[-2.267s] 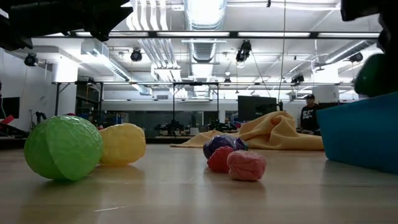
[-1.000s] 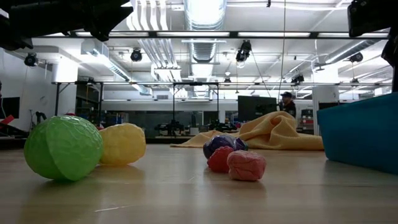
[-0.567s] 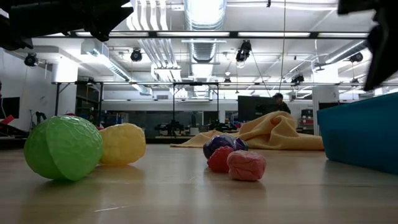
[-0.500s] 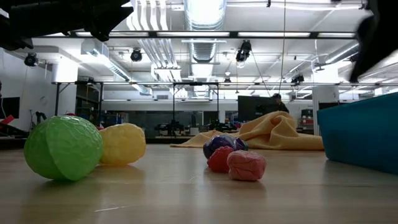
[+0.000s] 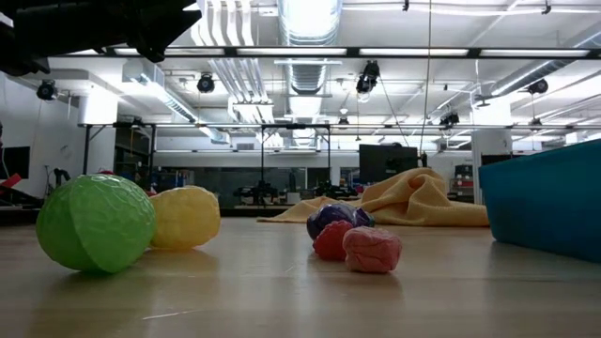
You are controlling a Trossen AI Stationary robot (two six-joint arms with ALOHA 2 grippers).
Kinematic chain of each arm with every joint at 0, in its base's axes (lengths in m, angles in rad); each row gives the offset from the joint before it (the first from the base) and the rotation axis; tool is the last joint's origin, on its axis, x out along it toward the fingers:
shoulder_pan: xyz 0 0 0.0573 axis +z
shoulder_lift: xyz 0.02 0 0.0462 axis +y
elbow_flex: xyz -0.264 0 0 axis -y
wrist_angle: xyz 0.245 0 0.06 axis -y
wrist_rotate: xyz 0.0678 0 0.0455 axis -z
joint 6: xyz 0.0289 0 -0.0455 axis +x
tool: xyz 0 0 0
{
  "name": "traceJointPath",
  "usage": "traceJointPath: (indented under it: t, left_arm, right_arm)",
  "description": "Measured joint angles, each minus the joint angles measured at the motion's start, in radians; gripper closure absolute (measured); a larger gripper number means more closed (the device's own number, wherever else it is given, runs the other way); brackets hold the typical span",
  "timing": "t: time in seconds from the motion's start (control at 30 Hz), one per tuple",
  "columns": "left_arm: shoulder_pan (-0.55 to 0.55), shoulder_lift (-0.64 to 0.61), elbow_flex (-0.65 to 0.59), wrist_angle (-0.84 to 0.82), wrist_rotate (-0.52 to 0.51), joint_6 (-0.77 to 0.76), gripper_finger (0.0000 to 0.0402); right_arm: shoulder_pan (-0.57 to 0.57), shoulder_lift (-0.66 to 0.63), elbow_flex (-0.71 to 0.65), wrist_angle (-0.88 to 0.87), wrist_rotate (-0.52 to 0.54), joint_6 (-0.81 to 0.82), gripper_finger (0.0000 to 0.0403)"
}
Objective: Pick and placing Produce into tupperware
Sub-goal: Put the yellow pineapple into the blue bin
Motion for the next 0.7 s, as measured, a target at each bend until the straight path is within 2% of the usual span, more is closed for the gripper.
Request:
traceJointPath:
  t: [0.07,0.13,0.27,0.4,0.53,0.7]
  left_arm:
    - [0.000,0.000,0.001,0.000,0.000,0.000,0.0205]
    - [0.000,0.000,0.001,0.000,0.000,0.000,0.0205]
    - [0.000,0.000,-0.001,0.000,0.000,0.000,0.0205]
    - [0.000,0.003,-0.001,-0.001,0.000,0.000,0.0205]
    - [0.000,0.004,0.000,0.000,0.000,0.000,0.0205]
    - [0.000,0.008,0.001,0.000,0.000,0.003,0.0205]
  right_arm:
    - [0.000,-0.003,-0.004,0.109,-0.126,-0.102,0.0157]
    - [0.001,-0.023,-0.005,0.106,-0.176,-0.165,0.0163]
    - [-0.023,-0.099,-0.036,-0.010,-0.158,-0.160,0.0179]
    - [-0.072,-0.228,-0.138,-0.043,-0.158,-0.117,0.0197]
    - [-0.145,-0.383,-0.286,0.024,-0.148,-0.120,0.0215]
    - [-0.292,-0.554,-0.475,0.178,-0.174,-0.148,0.0236]
